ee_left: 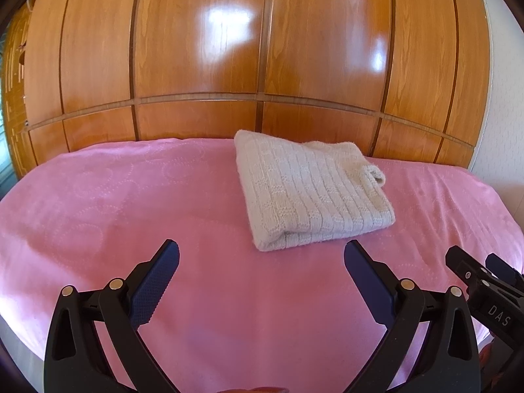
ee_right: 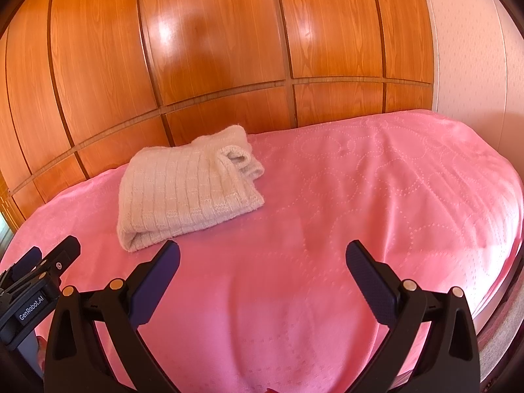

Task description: Fold small clothes

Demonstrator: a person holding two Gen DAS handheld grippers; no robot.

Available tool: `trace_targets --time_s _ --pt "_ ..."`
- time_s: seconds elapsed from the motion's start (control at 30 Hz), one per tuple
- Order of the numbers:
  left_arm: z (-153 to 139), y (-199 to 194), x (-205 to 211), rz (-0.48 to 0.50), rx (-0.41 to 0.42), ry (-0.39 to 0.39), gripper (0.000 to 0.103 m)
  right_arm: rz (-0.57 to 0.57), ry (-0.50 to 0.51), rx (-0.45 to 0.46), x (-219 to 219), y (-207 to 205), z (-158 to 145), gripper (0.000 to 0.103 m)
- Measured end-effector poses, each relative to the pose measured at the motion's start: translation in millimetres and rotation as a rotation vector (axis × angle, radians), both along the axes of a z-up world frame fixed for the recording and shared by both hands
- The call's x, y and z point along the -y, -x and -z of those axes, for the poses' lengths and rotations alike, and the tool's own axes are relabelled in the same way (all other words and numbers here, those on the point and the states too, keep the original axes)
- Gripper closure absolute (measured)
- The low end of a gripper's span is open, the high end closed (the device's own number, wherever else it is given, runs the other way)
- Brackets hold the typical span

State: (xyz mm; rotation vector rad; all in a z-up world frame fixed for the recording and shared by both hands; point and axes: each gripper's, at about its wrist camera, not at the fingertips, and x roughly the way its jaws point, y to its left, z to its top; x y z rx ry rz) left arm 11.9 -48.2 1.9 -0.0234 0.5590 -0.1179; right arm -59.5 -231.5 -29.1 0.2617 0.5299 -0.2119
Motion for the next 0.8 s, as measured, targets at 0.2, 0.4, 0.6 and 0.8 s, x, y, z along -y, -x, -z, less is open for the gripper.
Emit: trace_targets --time_s 0.2,0.4,0.6,0.8 --pt "1.6 -2.3 -2.2 -0.002 -0.018 0.006 0.003 -0.001 0.001 -0.006 -1.4 -1.1 1.8 0.002" --pt "6.8 -9.8 -3.2 -0.017 -0.036 -0.006 0.003 -0.001 -0.009 -0.033 0.5 -7.5 9.0 0.002" --pt "17.8 -23.4 -9.7 -0.036 -0.096 0.0 0.003 0.011 -0.032 -0.078 13.0 -22.5 20.2 0.002" --pt "30.1 -55.9 -35.3 -0.084 -0.16 -0.031 0.003 0.074 0.034 -0.182 53.3 -68.5 37.9 0.002"
